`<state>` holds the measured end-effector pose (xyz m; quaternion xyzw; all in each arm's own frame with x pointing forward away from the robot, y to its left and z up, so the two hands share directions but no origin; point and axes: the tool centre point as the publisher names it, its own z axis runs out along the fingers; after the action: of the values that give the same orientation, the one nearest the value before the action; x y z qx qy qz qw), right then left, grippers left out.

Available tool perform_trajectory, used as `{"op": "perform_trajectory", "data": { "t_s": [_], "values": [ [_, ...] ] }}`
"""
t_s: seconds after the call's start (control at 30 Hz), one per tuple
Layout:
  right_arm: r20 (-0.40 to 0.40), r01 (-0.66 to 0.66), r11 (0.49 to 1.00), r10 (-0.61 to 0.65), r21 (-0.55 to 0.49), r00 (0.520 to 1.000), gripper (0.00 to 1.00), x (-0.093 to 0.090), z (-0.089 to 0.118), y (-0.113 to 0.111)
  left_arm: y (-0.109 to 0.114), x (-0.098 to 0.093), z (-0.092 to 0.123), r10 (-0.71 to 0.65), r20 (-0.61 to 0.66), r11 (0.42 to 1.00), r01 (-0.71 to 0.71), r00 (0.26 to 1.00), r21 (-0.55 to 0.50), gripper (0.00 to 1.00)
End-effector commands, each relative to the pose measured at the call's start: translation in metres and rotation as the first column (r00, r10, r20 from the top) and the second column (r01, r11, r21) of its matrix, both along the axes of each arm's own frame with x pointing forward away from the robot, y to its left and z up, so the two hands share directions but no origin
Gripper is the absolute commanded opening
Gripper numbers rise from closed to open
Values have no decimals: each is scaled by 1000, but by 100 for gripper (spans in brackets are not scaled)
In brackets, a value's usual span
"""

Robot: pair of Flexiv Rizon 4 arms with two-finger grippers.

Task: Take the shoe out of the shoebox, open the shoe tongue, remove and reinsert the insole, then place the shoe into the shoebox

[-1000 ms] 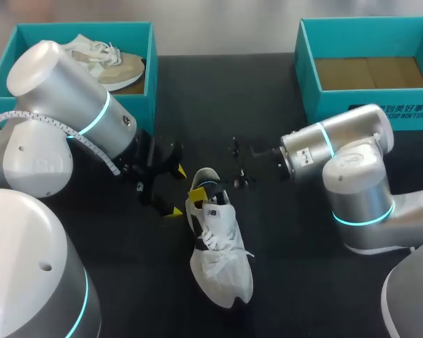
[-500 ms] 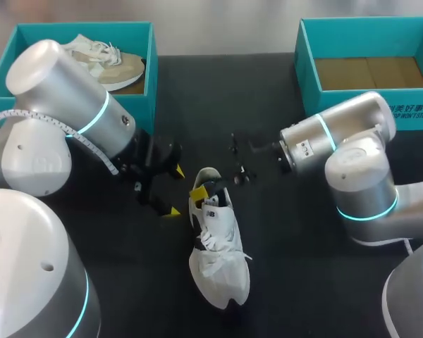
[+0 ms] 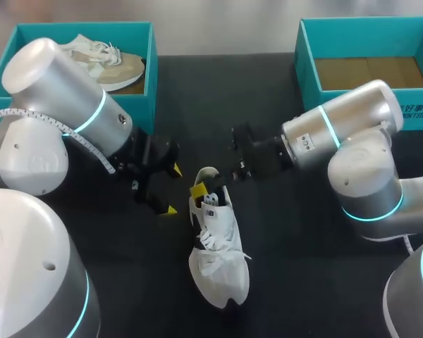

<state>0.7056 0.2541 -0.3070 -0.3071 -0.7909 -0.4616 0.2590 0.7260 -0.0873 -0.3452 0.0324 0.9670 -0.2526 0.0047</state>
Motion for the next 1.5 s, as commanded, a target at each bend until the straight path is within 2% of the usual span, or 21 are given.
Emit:
{"op": "perform_trajectory", "data": {
  "t_s": [0.03, 0.3, 0.57, 0.77, 1.03, 1.23, 1.3, 1.5],
  "values": [
    [10, 11, 999, -11, -36, 1000, 89, -5, 9, -1, 1, 0, 2, 1, 5, 1000, -1, 1000, 4, 100],
    [-11, 51, 995, -52, -88, 999, 90, -5, 10, -17, 4, 3, 4, 2, 7, 1000, -2, 1000, 7, 100],
    [-5, 51, 983, -53, -176, 999, 89, -6, 29, -29, 13, 3, 9, -7, 7, 1000, 7, 1000, 24, 100],
    [-16, 41, 968, -46, -249, 999, 93, -3, 39, -40, 19, 4, 10, -17, 11, 999, 17, 1000, 48, 100],
    [-4, 10, 933, -13, -361, 1000, 100, 1, 52, -50, 25, 7, 12, -35, -8, 997, 36, 999, 72, 100],
    [10, -21, 882, 29, -471, 1000, 100, 4, 61, -57, 29, 13, 16, -48, -8, 994, 49, 999, 95, 100],
    [16, -9, 877, 19, -481, 1000, 100, 4, 63, -63, 30, 15, 18, -61, -14, 992, 62, 998, 107, 100],
    [16, -9, 877, 19, -481, 1000, 100, 4, 63, -63, 30, 15, 18, -61, -14, 992, 62, 998, 107, 100]
  ]
}}
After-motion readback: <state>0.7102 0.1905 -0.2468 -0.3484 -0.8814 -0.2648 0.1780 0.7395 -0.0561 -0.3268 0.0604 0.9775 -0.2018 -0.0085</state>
